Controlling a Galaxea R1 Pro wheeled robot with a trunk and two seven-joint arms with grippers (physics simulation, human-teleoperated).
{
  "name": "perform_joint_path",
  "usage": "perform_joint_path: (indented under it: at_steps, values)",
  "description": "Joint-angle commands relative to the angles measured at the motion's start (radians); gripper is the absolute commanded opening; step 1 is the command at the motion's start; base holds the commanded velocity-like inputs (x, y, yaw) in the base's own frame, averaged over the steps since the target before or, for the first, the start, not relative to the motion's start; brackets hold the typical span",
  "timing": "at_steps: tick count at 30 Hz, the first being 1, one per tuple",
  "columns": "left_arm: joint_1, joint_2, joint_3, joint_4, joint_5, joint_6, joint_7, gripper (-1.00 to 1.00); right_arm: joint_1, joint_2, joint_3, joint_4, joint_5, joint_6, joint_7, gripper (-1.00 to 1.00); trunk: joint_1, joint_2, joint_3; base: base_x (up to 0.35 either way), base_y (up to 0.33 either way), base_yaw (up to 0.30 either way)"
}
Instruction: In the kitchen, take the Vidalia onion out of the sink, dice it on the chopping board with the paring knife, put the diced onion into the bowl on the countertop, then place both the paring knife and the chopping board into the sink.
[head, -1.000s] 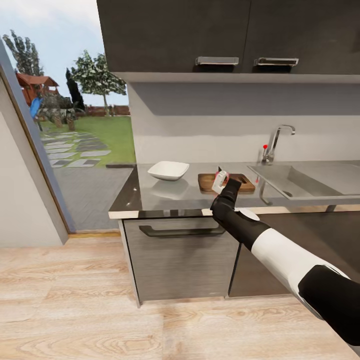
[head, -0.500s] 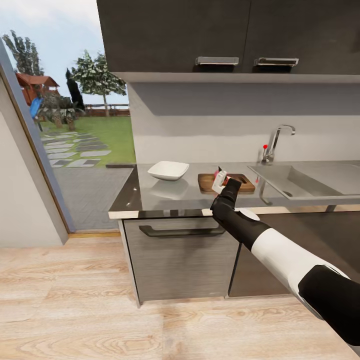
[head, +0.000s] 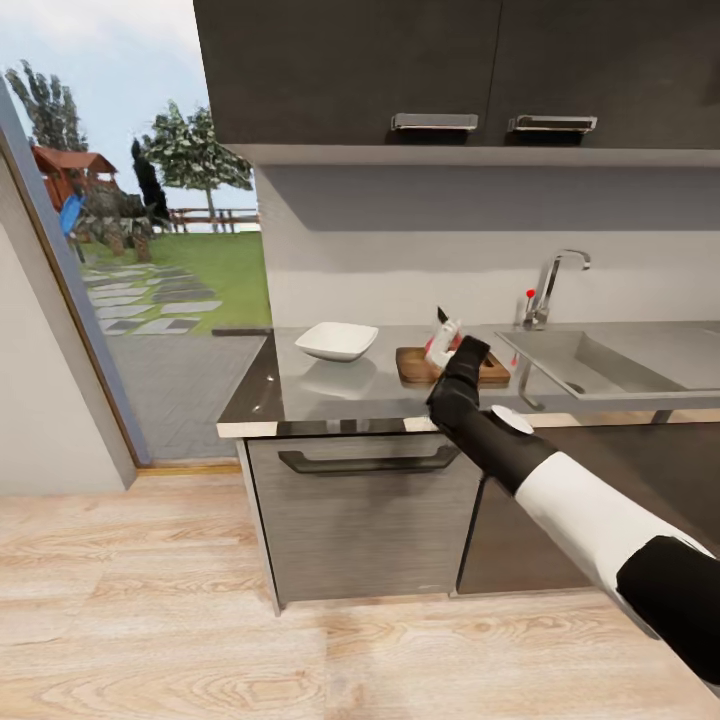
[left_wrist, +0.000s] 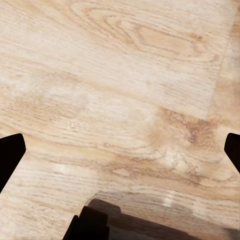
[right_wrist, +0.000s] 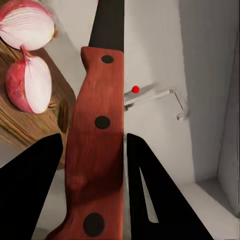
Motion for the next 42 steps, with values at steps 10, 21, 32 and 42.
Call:
perform_joint_path:
  at_steps: [10, 21, 32, 42]
  values:
    - [-0.002, 0.0, 0.001, 0.004, 0.002, -0.007, 0.001, 1.0, -0.001, -0.05, -0.061, -0.135, -0.013, 0.053, -0.005, -1.0, 0.0, 0.0, -0.001, 0.0, 0.0, 0.0]
    - [-0.002, 0.0, 0.001, 0.004, 0.001, -0.007, 0.001, 1.0, -0.001, -0.158, -0.061, -0.131, -0.017, 0.048, -0.004, -1.0, 0.0, 0.0, -0.001, 0.0, 0.0, 0.0]
    - [-0.002, 0.0, 0.001, 0.004, 0.001, -0.008, 0.001, 1.0, -0.001, -0.179, -0.066, -0.042, -0.019, -0.089, -0.009, -1.0, 0.0, 0.0, -0.001, 0.0, 0.0, 0.0]
    - [-0.002, 0.008, 0.001, 0.003, 0.001, -0.024, 0.001, 1.0, -0.001, -0.178, -0.127, -0.004, -0.167, -0.191, -0.012, -1.0, 0.0, 0.0, -0.001, 0.0, 0.0, 0.0]
